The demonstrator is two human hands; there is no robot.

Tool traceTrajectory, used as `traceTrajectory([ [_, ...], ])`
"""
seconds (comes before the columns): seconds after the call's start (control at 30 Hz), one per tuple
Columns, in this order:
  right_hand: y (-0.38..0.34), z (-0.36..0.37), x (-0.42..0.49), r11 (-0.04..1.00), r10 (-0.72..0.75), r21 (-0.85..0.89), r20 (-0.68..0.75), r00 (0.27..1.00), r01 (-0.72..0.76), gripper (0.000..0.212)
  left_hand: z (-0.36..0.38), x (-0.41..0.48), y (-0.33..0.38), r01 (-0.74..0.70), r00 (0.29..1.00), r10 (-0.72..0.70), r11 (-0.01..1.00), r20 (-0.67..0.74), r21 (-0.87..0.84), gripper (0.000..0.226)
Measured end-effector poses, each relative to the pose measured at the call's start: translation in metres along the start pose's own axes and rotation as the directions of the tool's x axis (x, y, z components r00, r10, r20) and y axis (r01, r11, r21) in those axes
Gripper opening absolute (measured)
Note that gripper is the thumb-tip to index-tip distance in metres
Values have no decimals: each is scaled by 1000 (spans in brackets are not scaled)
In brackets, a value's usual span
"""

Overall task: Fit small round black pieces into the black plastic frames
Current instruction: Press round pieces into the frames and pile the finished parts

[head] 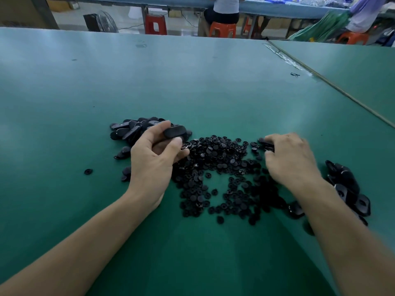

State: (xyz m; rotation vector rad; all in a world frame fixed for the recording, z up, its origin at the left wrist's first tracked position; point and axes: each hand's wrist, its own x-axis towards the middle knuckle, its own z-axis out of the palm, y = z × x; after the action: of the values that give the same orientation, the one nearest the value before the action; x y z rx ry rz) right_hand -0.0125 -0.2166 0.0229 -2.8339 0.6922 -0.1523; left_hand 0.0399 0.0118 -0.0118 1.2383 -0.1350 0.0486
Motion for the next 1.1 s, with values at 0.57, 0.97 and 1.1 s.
traceTrajectory([
  [0.57,-29,2,-26,611,-204,759,-125,971,226,30,1,-10,1,-157,963,100,962,249,222,27],
  [0.97,-45,28,-44,292,-275,941,-88,957,171,16,1,-13,4,-158,939,72,959,337,235,14],
  [1.1,-45,28,-44,293,-247,942,-92,965,165,16,0,-12,5,-146,936,72,969,343,197,24],
])
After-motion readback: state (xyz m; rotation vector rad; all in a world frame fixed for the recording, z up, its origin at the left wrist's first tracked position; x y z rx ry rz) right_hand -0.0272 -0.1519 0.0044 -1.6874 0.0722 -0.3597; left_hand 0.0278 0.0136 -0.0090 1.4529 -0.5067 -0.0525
